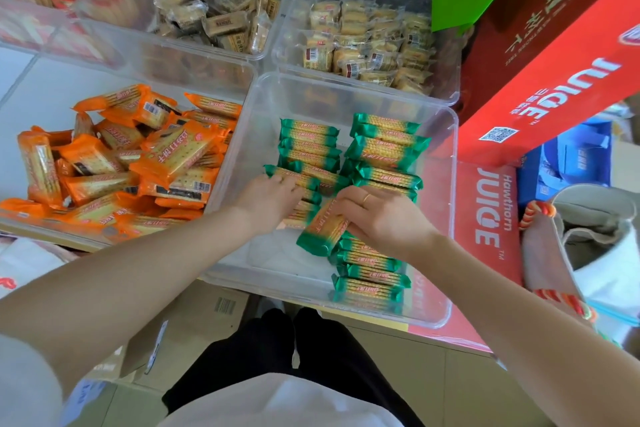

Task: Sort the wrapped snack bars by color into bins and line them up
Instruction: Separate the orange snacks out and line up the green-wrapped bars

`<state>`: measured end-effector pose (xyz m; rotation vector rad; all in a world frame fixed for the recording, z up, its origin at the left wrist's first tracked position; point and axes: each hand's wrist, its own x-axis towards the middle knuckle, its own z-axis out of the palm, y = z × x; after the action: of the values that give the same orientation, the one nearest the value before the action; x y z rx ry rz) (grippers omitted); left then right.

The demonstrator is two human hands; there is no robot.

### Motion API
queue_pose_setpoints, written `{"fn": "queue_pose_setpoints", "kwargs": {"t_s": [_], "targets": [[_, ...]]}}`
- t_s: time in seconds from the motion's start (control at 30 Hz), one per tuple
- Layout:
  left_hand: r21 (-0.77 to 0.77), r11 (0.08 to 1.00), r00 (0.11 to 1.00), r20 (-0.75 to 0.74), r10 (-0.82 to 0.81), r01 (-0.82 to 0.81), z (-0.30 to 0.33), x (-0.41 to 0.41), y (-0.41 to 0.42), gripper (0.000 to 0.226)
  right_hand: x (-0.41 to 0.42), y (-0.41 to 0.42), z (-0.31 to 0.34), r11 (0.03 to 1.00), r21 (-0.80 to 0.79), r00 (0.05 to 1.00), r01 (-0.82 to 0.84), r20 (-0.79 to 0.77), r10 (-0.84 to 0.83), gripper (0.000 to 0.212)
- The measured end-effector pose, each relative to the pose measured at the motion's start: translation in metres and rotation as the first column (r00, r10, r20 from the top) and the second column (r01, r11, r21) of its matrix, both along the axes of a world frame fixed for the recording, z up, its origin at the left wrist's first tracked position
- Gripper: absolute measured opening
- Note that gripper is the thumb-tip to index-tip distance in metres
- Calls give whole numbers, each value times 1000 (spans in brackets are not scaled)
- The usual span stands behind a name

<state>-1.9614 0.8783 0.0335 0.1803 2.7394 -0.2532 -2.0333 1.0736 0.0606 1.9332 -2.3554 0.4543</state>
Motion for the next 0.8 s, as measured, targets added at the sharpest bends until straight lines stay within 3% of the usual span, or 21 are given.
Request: {"fn": "queue_pose_setpoints", "kwargs": {"t_s": [0.2, 0.3, 0.4, 0.53, 0.57, 0.6, 0.63, 0.67, 0.7, 0.77, 0.8], "targets": [[-96, 994, 992, -125, 34, -46, 4, 1, 0, 37, 9, 14, -10, 993, -118, 997, 31, -69, -39, 9], [-162, 986, 994, -113, 11, -30, 6, 3, -3, 45, 8, 10, -6, 990, -143, 992, -2, -125, -16, 11], [-4, 989, 989, 24, 147, -147, 7, 3, -6, 40, 7, 7, -4, 988, -151, 989, -27, -149, 4, 12], [310, 912, 961, 26, 275, -269, 15, 5, -10, 29, 10, 7, -3, 984, -176, 994, -7, -107, -12, 8], [475, 798, 921, 84, 379, -372, 20, 8, -8, 28, 11, 8, -3, 983, -186, 996, 10, -80, -25, 10], [636, 590, 850, 220, 478, -497, 26, 12, -3, 28, 12, 8, -2, 979, -200, 998, 33, -44, -43, 11], [711, 326, 747, 417, 518, -623, 33, 15, 2, 31, 13, 7, -1, 974, -217, 998, 58, -3, -60, 14], [685, 81, 635, 615, 467, -724, 40, 19, 6, 35, 14, 4, 0, 969, -234, 997, 77, 33, -71, 16], [623, -68, 564, 744, 358, -779, 44, 22, 10, 39, 16, 2, 1, 966, -245, 996, 85, 57, -73, 18], [592, -253, 556, 806, 203, -765, 46, 28, 12, 37, 18, -5, 3, 967, -243, 995, 79, 85, -60, 24], [596, -342, 563, 801, 201, -726, 48, 29, 12, 30, 19, -8, 4, 969, -228, 989, 92, 132, -62, 29]]}}
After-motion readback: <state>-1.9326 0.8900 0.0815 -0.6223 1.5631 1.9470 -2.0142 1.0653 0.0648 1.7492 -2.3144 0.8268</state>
